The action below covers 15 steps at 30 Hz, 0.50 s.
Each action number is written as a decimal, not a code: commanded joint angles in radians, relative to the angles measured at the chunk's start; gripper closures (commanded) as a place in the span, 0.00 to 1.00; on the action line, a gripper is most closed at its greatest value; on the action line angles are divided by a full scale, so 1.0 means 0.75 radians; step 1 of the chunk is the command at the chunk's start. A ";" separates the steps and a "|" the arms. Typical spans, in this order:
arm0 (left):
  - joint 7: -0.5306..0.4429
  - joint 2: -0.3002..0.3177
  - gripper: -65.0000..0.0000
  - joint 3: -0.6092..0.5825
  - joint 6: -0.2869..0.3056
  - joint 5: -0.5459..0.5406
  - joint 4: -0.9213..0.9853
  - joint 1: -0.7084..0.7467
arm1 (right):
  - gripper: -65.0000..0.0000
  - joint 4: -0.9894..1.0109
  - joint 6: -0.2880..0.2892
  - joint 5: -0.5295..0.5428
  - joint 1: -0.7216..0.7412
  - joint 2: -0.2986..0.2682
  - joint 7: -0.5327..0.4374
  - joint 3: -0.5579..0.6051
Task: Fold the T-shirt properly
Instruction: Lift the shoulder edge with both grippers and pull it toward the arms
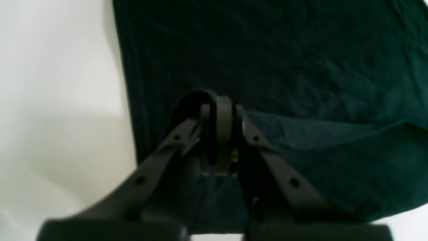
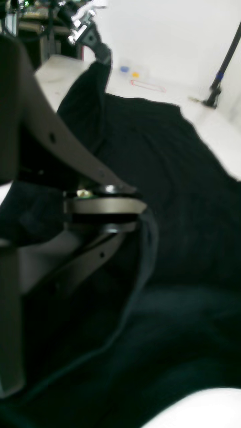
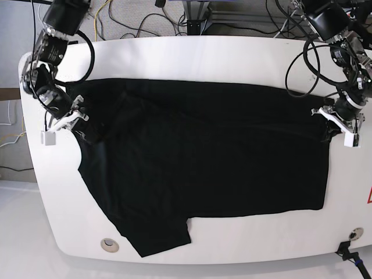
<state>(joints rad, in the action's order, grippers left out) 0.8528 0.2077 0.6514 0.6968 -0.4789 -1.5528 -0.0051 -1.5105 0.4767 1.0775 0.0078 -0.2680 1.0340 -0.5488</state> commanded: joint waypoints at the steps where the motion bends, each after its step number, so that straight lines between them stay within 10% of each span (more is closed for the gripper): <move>1: -0.027 0.021 1.00 0.002 0.002 -0.015 -0.021 -0.019 | 1.00 0.018 0.014 0.021 0.056 -0.024 -0.031 0.017; 15: -0.027 0.051 1.00 0.010 0.002 -0.011 0.134 -0.144 | 1.00 0.354 0.030 -0.186 0.379 -0.022 -0.038 0.068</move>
<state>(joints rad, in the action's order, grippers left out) 0.8631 0.2279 0.6563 0.6933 -0.4641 -1.4380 -0.0963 -1.2514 0.4911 0.9195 0.2642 -0.2638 1.0290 -0.5129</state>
